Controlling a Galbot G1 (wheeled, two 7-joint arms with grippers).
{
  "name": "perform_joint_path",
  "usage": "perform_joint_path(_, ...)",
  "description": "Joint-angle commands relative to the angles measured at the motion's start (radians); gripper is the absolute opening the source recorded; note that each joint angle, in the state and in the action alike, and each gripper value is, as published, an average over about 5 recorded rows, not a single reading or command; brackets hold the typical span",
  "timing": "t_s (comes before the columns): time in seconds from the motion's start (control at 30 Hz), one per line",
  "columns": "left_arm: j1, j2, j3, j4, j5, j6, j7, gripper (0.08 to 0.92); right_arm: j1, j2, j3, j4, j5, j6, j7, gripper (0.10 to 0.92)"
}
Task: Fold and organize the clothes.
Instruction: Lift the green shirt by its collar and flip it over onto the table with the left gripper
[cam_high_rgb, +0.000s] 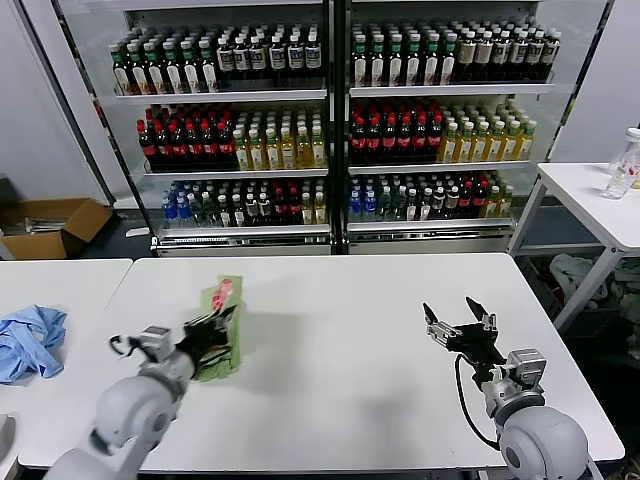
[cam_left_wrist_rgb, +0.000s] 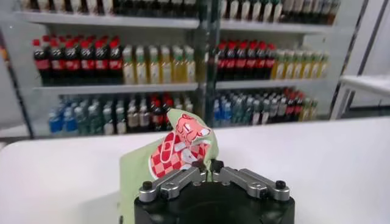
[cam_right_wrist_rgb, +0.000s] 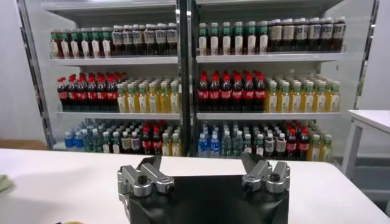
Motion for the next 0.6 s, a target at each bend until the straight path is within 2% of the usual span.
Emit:
perform_joint_path(0.03, -0.315, -0.264, 0.301, 0.161, -0.393, -0.008, -0.172, 0.102, -0.001, 0.003, 0.008, 0.006, 0.004, 0.003, -0.001, 0.823)
perform_joint_path(0.2, -0.349, -0.345, 0.327, 0.246, -0.386, -0.025, -0.179, 0.102, 0.003, 0.006, 0.006, 0.007, 0.006, 0.003, -0.003, 0.823)
perform_joint_path(0.33, -0.345, -0.331, 0.29, 0.243, -0.35, -0.035, -0.161, 0.102, 0.013, 0.005, 0.005, -0.001, 0.009, 0.005, -0.002, 0.823)
perform_joint_path(0.47, -0.301, -0.229, 0.171, 0.171, -0.346, -0.017, -0.148, 0.102, 0.021, 0.001, 0.006, -0.008, 0.016, 0.004, -0.002, 0.823)
perform_joint_path(0.53, -0.262, -0.136, 0.084, 0.14, -0.338, 0.002, -0.138, 0.102, 0.025, -0.001, 0.006, -0.013, 0.017, 0.004, -0.002, 0.823)
perform_joint_path(0.6, -0.21, -0.012, -0.021, 0.119, -0.314, 0.015, -0.107, 0.102, 0.029, -0.001, 0.005, -0.017, 0.017, 0.004, -0.002, 0.823)
